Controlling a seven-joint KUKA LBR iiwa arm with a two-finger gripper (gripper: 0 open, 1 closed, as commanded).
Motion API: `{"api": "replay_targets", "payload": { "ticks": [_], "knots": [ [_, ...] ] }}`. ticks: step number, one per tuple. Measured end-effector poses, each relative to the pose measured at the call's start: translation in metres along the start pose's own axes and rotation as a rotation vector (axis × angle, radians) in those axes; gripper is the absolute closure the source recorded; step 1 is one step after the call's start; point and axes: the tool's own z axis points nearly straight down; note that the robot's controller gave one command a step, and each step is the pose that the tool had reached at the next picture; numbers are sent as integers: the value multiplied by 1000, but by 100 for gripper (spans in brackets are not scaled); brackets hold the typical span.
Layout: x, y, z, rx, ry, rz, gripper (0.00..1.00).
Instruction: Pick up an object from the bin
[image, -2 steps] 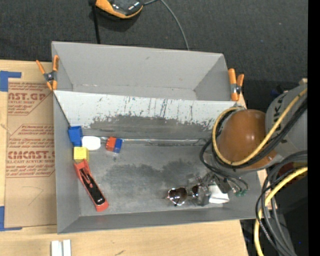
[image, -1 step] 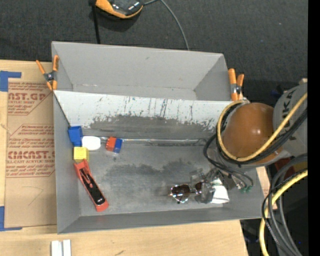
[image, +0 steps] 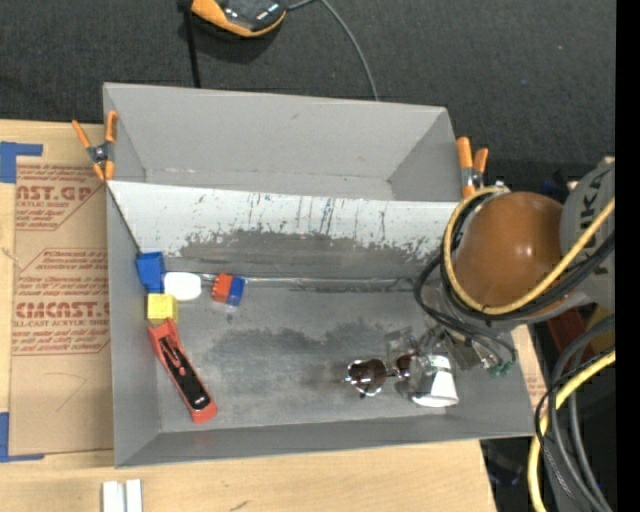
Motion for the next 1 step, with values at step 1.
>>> {"api": "replay_targets", "payload": {
  "ticks": [1],
  "knots": [
    [-1,0,-7,1,-1,0,100]
  ]
}}
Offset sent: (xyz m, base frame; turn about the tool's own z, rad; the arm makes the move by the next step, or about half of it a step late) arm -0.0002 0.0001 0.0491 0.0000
